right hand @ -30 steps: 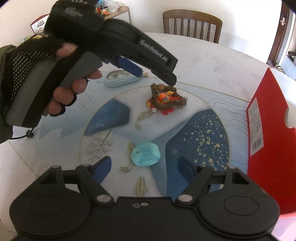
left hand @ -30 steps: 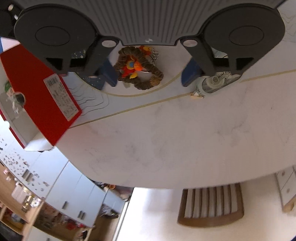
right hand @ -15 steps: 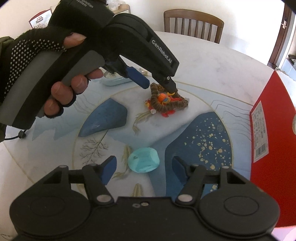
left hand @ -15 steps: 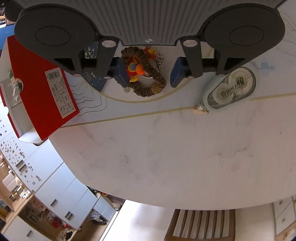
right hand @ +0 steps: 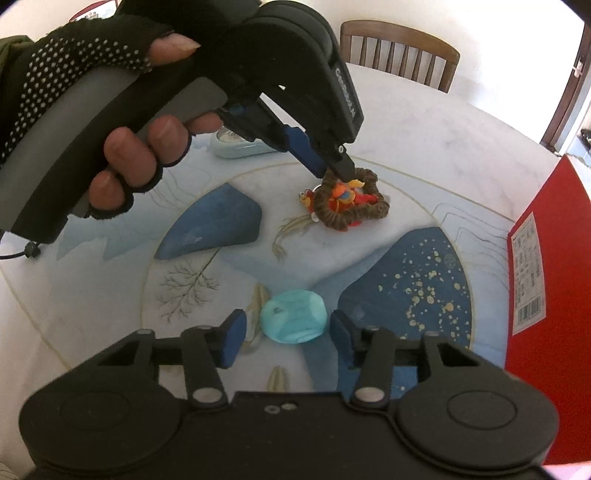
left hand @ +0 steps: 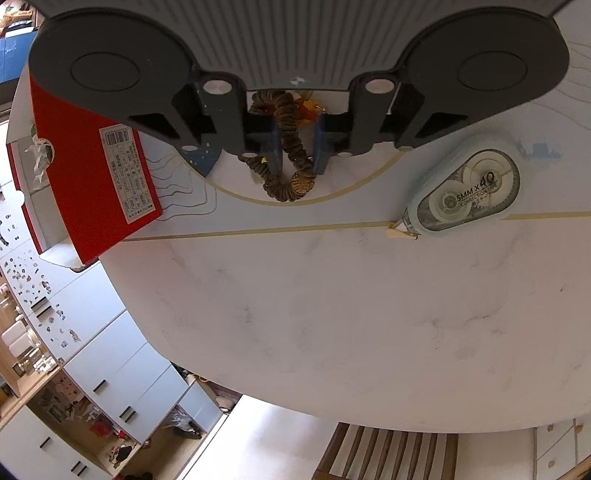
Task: Organize objects
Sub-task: 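Grasp the brown wreath keychain with the left gripper while the right gripper grasps the teal soap-shaped item, then carry the wreath keychain into the red box with the left gripper while the right gripper carries the teal item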
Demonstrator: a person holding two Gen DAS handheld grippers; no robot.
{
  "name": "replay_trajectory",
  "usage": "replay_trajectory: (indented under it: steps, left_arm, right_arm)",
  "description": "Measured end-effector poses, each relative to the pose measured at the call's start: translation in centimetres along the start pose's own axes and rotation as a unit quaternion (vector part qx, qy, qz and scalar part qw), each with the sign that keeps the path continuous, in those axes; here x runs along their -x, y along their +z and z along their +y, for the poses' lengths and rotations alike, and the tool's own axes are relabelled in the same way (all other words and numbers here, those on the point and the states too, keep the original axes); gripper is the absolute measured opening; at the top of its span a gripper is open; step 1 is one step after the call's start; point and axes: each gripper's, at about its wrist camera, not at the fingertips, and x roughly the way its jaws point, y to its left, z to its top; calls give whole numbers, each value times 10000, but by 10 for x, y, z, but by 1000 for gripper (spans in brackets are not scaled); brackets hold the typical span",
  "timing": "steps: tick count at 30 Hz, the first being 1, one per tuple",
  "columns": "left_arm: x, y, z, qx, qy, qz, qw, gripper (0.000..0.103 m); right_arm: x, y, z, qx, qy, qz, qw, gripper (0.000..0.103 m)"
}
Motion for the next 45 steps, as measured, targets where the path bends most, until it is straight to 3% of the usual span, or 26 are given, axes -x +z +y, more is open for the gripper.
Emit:
replay_trajectory:
  steps: [2,14,27,45]
  left_arm:
    - [1,-1,-1,-40,32,-53,10000,10]
    - [27,-6,-23,-375,-184,-301,9987,7]
    - [76,-24,-72,-951,-455,-399,9936,7]
    - [133,-52,-156,-1487,-748,-715,9834,7]
  right_arm:
    - [1,-1,1,35,-38,-29,10000,38]
    - [22,-8,-9,-229,7,-269,9994,38]
    - [97,-23,-43,-785,202,-594,9949,38]
    - [194,-59,-114,-871,-176,-1006,9909,38]
